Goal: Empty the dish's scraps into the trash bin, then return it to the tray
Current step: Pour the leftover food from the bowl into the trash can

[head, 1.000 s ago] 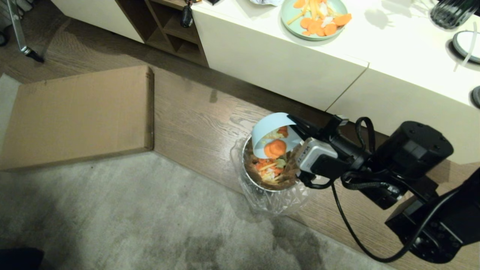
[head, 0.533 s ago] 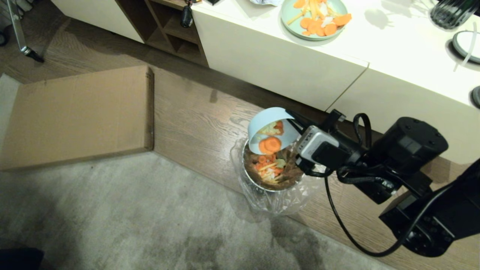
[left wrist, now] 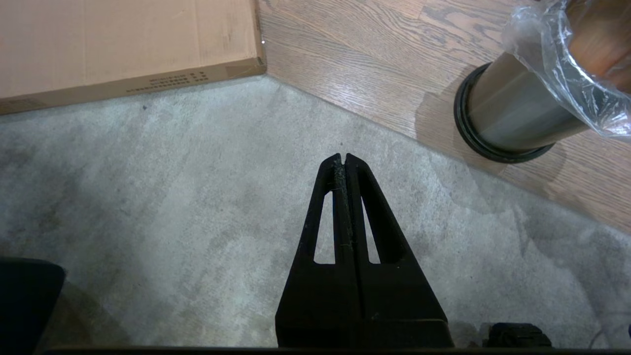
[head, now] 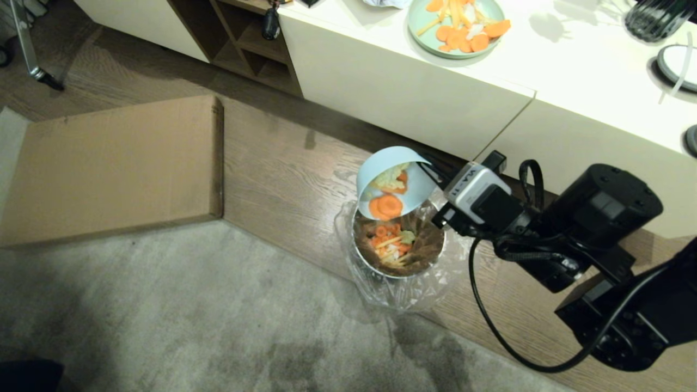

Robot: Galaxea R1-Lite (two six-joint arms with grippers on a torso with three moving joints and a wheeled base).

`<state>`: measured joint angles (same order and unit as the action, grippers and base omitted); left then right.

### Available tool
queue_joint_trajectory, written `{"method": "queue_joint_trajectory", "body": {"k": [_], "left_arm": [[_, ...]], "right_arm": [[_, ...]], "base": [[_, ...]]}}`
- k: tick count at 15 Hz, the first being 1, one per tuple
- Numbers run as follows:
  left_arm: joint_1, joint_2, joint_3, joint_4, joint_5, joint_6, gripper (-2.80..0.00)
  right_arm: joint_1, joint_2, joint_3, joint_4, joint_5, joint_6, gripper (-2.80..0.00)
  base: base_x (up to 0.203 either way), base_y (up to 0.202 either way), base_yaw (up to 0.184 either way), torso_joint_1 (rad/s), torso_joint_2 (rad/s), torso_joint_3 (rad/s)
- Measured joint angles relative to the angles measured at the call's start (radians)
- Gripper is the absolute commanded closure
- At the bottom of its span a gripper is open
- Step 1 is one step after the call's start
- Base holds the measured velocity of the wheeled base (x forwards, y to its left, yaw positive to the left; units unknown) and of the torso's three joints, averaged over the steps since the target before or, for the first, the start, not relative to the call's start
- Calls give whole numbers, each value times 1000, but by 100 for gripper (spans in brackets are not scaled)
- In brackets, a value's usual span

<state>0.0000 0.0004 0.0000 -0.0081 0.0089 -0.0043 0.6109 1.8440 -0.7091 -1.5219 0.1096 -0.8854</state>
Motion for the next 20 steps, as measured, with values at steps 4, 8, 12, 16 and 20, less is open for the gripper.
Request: {"method": "queue_joint_trajectory", "body": {"k": [4, 8, 12, 16, 20], "left_arm": [[0, 0, 0, 0, 0, 0, 0], [0, 0, 0, 1, 0, -1, 0], [0, 0, 0, 0, 0, 0, 0], [0, 0, 0, 0, 0, -1, 0], [0, 0, 0, 0, 0, -1, 0]], "right_arm": [[4, -14, -16, 0, 112, 104, 0], [6, -17, -39, 0, 208, 167, 0], [7, -17, -38, 0, 236, 184, 0], [6, -16, -65, 0, 238, 257, 0], [4, -16, -95, 0, 237, 390, 0]], "base": [[0, 0, 0, 0, 0, 0], [0, 0, 0, 0, 0, 0], [0, 0, 0, 0, 0, 0], [0, 0, 0, 0, 0, 0], [0, 0, 0, 0, 0, 0]]}}
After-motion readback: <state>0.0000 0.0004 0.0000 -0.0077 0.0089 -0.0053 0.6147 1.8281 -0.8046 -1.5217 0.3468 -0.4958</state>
